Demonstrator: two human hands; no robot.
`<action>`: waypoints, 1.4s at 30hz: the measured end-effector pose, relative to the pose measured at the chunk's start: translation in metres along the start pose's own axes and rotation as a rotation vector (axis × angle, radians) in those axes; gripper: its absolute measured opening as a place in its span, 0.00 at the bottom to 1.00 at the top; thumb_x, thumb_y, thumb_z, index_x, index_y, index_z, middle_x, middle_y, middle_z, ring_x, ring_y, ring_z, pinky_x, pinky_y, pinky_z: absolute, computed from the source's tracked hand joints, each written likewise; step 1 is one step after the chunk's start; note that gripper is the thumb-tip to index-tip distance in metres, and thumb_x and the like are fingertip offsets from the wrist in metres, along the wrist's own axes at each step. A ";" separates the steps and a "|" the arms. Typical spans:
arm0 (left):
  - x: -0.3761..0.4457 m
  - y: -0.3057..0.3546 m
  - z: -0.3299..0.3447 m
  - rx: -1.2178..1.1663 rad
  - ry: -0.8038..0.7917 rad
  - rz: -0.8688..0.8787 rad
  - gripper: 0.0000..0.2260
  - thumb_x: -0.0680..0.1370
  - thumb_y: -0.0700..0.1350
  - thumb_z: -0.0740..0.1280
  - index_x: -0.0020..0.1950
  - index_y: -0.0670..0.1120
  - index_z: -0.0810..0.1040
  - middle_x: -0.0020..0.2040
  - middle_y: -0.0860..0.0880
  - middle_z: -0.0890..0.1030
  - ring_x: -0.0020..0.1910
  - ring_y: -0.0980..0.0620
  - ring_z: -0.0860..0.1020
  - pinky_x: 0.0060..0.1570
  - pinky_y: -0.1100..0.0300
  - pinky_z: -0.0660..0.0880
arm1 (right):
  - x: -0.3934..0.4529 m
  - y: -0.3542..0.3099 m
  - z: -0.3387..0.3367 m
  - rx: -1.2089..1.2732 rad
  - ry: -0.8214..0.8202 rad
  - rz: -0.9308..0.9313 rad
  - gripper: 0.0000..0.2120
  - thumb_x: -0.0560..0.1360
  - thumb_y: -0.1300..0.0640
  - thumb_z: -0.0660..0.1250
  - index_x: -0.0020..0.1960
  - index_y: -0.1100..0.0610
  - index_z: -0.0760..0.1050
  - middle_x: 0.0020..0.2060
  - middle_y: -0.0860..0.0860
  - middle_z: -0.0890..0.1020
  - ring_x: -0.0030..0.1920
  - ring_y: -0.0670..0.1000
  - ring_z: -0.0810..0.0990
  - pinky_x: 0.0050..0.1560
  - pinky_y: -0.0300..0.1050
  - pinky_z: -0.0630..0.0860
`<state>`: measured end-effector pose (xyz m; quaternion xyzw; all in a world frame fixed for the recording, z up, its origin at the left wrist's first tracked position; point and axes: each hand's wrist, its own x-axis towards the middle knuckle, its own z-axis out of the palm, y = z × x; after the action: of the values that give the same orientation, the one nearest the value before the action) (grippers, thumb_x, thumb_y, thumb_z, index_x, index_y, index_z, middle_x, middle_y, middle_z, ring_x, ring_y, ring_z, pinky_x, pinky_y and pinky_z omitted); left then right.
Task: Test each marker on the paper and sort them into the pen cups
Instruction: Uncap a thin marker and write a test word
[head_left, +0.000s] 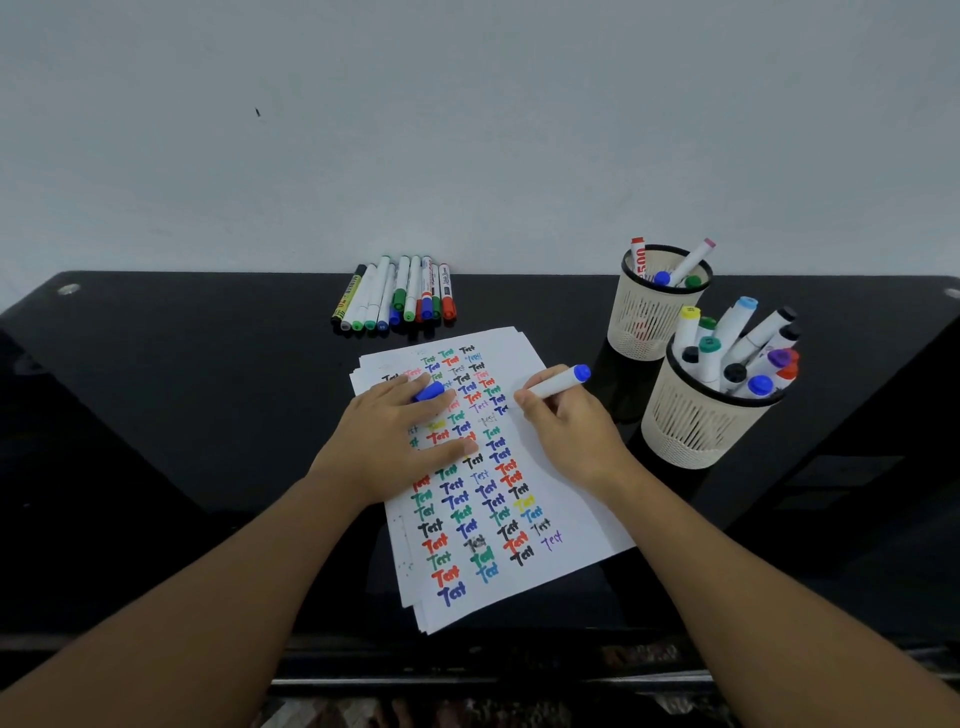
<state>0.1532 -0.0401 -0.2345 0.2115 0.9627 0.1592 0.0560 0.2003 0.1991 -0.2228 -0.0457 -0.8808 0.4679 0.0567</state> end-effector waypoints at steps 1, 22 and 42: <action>0.000 0.000 0.000 -0.001 -0.002 -0.001 0.42 0.68 0.83 0.53 0.79 0.66 0.62 0.82 0.59 0.56 0.81 0.56 0.50 0.79 0.48 0.49 | 0.000 0.000 0.000 -0.002 -0.002 0.002 0.06 0.85 0.48 0.63 0.53 0.49 0.74 0.44 0.48 0.81 0.46 0.49 0.81 0.50 0.50 0.79; 0.000 0.001 0.000 -0.004 0.008 0.003 0.42 0.68 0.83 0.52 0.79 0.65 0.62 0.82 0.59 0.56 0.81 0.56 0.50 0.79 0.48 0.48 | -0.003 0.000 -0.002 0.002 0.030 -0.006 0.07 0.85 0.48 0.63 0.48 0.46 0.71 0.44 0.47 0.81 0.46 0.47 0.80 0.47 0.47 0.76; 0.001 -0.003 0.003 -0.055 0.287 -0.060 0.23 0.83 0.57 0.61 0.77 0.52 0.70 0.67 0.53 0.73 0.67 0.52 0.67 0.68 0.54 0.68 | -0.001 0.005 -0.001 0.054 -0.023 -0.077 0.11 0.85 0.57 0.63 0.64 0.43 0.73 0.49 0.45 0.83 0.51 0.43 0.81 0.53 0.43 0.78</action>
<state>0.1516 -0.0411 -0.2379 0.1560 0.9620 0.2125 -0.0716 0.2012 0.2023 -0.2265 -0.0048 -0.8696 0.4893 0.0655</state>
